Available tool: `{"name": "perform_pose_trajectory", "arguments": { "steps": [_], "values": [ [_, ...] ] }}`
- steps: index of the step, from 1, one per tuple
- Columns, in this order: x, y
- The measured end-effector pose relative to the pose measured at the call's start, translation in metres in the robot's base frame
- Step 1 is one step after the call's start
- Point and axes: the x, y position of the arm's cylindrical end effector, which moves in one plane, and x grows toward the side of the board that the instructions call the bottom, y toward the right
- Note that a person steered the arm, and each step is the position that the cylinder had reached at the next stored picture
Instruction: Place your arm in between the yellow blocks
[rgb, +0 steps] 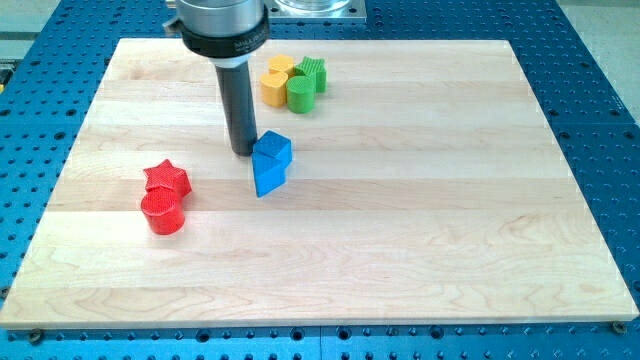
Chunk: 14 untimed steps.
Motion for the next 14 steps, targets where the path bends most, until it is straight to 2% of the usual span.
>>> {"name": "perform_pose_trajectory", "arguments": {
  "steps": [1,2,3,4,5,6,10,13,14],
  "values": [
    [-0.040,-0.041],
    [-0.107,-0.045],
    [-0.186,-0.036],
    [-0.210,0.002],
    [-0.202,0.057],
    [-0.194,0.074],
    [-0.096,0.065],
    [-0.052,0.068],
    [-0.051,0.060]
  ]
}}
